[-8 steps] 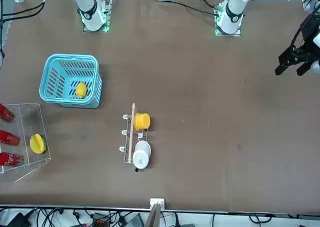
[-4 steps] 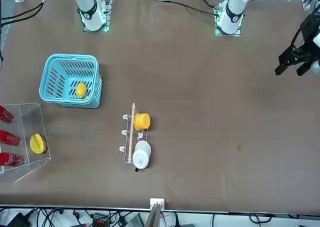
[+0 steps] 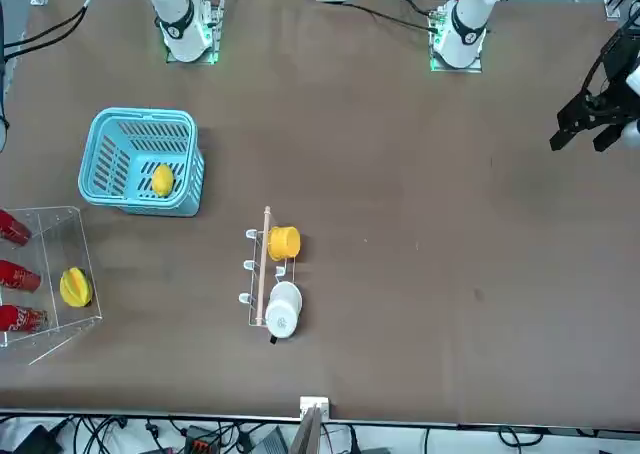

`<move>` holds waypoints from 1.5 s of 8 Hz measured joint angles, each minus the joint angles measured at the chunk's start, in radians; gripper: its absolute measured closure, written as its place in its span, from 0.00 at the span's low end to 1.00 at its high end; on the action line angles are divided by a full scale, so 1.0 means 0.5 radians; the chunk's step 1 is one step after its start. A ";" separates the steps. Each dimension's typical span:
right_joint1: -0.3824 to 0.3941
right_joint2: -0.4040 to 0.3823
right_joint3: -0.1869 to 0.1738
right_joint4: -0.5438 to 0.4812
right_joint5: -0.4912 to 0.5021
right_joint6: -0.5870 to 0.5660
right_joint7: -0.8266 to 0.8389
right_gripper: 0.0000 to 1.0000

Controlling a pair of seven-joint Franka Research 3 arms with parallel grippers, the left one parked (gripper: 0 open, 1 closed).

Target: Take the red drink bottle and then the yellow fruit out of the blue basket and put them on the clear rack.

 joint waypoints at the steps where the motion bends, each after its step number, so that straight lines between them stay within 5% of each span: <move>1: -0.001 0.002 0.000 0.005 0.001 0.002 0.000 0.47; 3: -0.008 0.002 0.000 0.059 0.131 0.001 0.001 0.09; 4: -0.016 0.001 0.000 0.087 0.194 -0.013 -0.001 0.00; 8: -0.023 -0.002 0.010 0.179 0.218 -0.110 -0.001 0.00; 10: 0.013 -0.017 0.033 0.450 0.350 -0.422 0.089 0.00; 12: 0.135 -0.081 0.052 0.536 0.450 -0.645 0.514 0.00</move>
